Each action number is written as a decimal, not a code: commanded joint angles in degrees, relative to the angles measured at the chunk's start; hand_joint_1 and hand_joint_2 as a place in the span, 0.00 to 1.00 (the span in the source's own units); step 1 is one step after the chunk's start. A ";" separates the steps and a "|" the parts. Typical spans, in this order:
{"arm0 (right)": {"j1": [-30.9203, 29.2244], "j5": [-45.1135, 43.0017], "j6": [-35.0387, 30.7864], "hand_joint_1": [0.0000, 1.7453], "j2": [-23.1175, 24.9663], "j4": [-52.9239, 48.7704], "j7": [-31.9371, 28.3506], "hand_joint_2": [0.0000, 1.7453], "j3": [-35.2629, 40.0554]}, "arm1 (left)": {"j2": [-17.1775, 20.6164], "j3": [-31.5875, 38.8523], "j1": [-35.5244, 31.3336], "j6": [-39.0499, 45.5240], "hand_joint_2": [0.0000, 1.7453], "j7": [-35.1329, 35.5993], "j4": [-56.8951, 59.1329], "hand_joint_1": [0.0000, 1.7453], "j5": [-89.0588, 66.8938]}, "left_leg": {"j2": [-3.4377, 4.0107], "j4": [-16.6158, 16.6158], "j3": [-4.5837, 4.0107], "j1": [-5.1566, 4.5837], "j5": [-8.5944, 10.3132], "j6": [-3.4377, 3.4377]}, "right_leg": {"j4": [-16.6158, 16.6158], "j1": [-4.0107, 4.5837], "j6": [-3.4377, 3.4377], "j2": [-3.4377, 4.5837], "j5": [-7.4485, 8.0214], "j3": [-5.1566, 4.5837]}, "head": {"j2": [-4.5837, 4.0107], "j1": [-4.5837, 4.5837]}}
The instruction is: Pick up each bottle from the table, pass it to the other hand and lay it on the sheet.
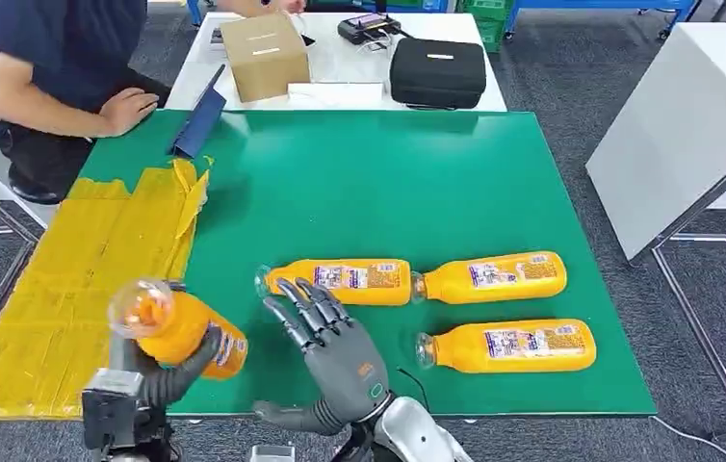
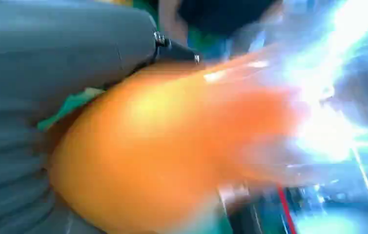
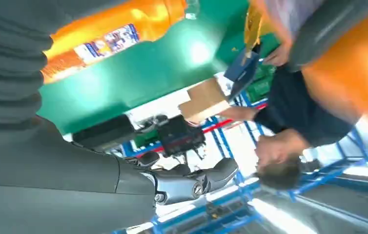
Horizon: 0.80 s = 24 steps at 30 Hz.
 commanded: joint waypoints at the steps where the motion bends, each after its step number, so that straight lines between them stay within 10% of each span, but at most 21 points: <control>1: -6.42 -9.87 6.78 0.00 -5.66 3.24 -0.48 0.00 -9.27 | 3.04 11.23 -11.32 22.46 1.00 4.58 16.46 1.00 -31.33 | -0.03 -0.16 0.29 -0.01 0.04 -0.05 | -0.14 -0.02 -0.06 0.09 0.03 0.28 | 0.00 -0.04; 8: -19.43 -21.79 13.81 0.00 -6.05 21.82 0.22 0.00 -12.44 | 8.27 13.24 -20.76 23.68 1.00 14.80 31.45 1.00 -54.56 | 0.16 -0.23 0.36 0.05 0.33 -0.13 | -0.23 0.04 -0.15 0.39 0.38 0.30 | 0.00 -0.02; 13: -25.34 -24.33 14.14 0.00 -4.91 30.18 -0.28 0.00 -13.37 | 16.61 1.90 -25.00 23.68 1.00 27.74 41.94 1.00 -58.08 | 0.11 -0.20 0.27 0.00 0.66 -0.11 | -0.11 0.01 -0.11 0.30 0.62 0.20 | 0.00 0.02; 18: -28.36 -25.13 14.52 0.00 -3.17 31.14 0.46 0.00 -11.90 | 15.99 2.04 -29.47 23.68 1.00 26.82 50.41 1.00 -58.08 | 0.41 -0.06 -0.13 0.05 0.90 -0.27 | 0.07 0.13 -0.23 0.39 0.96 -0.39 | 0.00 -0.04; 19: -28.32 -25.12 14.55 0.00 -3.16 30.94 0.51 1.00 -11.58 | 16.20 1.40 -29.64 23.68 1.00 27.17 51.49 1.00 -58.08 | 0.43 -0.04 -0.32 0.11 1.04 -0.25 | 0.07 0.19 -0.23 0.40 1.00 -0.56 | 0.00 -0.07; 24: -28.48 -25.37 14.12 0.00 -2.80 30.28 0.89 1.00 -9.12 | 17.29 -0.38 -32.37 23.68 1.00 28.48 60.42 1.00 -58.08 | 0.30 -0.05 -0.76 0.19 1.25 -0.18 | 0.10 0.21 -0.24 0.34 1.07 -0.82 | 0.00 -0.02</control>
